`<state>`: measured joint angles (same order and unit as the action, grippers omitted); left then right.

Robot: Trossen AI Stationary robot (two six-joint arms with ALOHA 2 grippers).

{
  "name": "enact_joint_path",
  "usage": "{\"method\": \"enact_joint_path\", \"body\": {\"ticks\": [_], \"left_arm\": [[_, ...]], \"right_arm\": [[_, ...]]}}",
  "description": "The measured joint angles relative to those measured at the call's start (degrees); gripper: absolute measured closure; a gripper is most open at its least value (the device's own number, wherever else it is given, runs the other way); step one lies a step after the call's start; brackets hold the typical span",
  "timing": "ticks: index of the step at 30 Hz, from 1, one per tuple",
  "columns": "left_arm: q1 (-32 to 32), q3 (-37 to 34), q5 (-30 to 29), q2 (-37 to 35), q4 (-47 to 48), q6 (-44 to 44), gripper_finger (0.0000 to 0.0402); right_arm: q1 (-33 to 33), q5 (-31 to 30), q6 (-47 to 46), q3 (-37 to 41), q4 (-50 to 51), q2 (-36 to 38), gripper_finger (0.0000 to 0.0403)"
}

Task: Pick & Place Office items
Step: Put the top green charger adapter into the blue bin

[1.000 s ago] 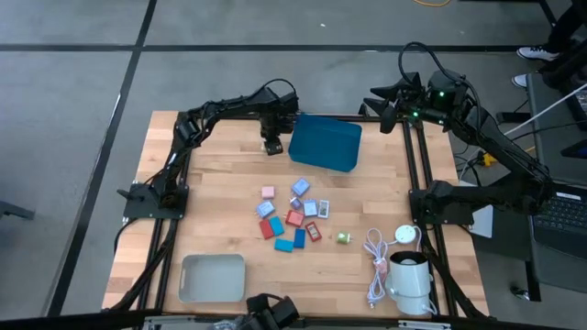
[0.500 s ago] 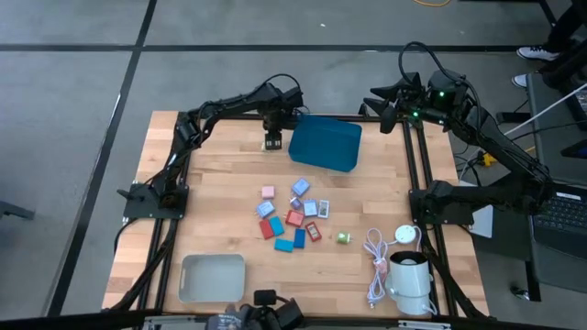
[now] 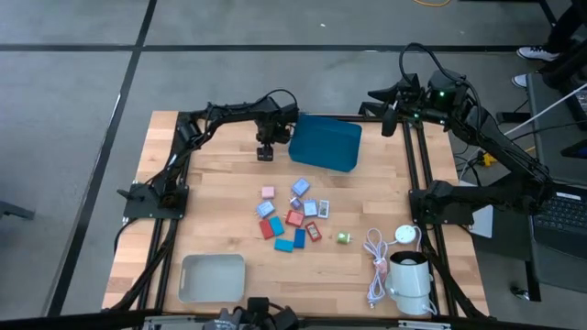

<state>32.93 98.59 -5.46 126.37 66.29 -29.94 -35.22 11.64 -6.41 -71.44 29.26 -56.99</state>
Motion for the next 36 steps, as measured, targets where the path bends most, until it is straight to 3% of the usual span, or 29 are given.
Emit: {"method": "enact_joint_path", "body": {"ticks": [8, 18, 23, 26, 32, 36], "left_arm": [[-0.6, 0.1, -0.9, 1.1, -4.8, -0.7, 0.0155], [-0.1, 0.2, 0.3, 2.6, -1.6, 2.7, 0.0273], [-0.1, 0.7, 1.0, 2.7, -1.0, 4.7, 0.0273], [0.4, 4.0, 6.1, 3.2, 0.9, 8.4, 0.0273], [1.9, 17.3, 14.6, 3.0, 1.8, 15.5, 0.0273], [3.3, 26.6, 23.0, 2.8, -3.0, 18.5, 0.0273]], "right_arm": [[0.0, 0.0, 0.9, 0.0, 0.0, 0.0, 0.0192], [0.0, -0.2, 0.9, 0.0, 0.1, 0.0, 0.0192], [0.0, -0.3, 1.1, 0.0, 0.1, 0.0, 0.0192], [0.0, -1.4, 1.3, 0.0, 0.0, 0.0, 0.0192], [0.0, -1.8, 2.2, 0.0, -0.6, 0.0, 0.0192], [0.0, -1.8, 2.3, 0.0, -1.5, 0.0, 0.0192]]}}
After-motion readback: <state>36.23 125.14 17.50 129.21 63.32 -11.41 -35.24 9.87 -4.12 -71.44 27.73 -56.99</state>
